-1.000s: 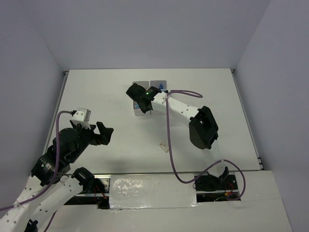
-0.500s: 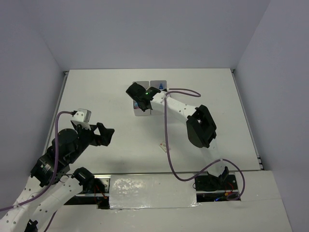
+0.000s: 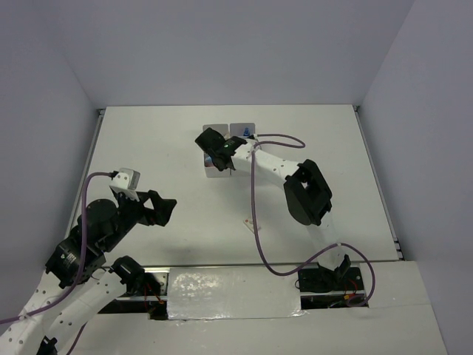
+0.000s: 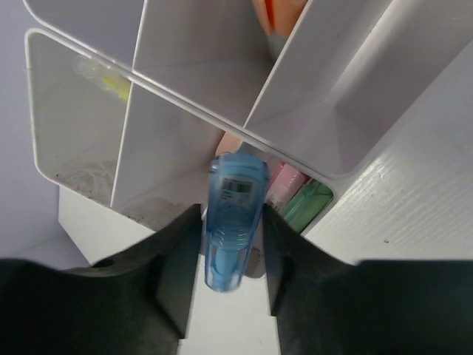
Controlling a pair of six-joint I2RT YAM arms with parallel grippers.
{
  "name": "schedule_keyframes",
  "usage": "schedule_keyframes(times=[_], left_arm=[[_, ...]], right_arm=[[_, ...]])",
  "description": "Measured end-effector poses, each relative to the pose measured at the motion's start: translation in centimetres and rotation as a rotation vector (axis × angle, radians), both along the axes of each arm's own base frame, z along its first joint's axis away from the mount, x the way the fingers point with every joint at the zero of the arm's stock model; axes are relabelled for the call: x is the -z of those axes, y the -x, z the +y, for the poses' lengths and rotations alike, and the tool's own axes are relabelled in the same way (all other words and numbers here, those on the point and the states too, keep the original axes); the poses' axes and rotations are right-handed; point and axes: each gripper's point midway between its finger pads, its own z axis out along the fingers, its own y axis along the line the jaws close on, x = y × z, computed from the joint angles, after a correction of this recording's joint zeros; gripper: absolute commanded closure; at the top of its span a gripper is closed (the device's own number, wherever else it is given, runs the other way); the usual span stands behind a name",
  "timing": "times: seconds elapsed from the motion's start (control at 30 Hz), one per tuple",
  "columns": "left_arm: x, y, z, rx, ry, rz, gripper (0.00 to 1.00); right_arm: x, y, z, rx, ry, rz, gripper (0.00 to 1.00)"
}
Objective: Sort the stationery into containers
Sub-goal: Place the stationery in the storage box.
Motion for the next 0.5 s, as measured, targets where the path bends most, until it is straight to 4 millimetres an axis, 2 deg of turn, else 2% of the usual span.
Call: schedule_keyframes(times=[0.2, 0.33, 0.43, 0.5], left_arm=[[-0.1, 0.1, -0.2, 0.008, 0.004, -0.005, 0.01], [-0.2, 0.1, -0.2, 0.012, 0.004, -0.006, 0.01], [-0.2, 0.1, -0.2, 0.013, 0.006, -0.008, 0.01], [-0.2, 0.2, -0.2, 0.013, 0.006, -0.008, 0.01]], right_arm=[[0.8, 0.0, 0.1, -0.02, 0.006, -0.004, 0.35], [1.0, 0.0, 0.2, -0.041, 0.016, -0.013, 0.34], [0.1, 0.0, 0.3, -0.077, 0.025, -0.041, 0.34], [-1.3, 0.3, 0.2, -0.122, 0.041, -0.079, 0.31]])
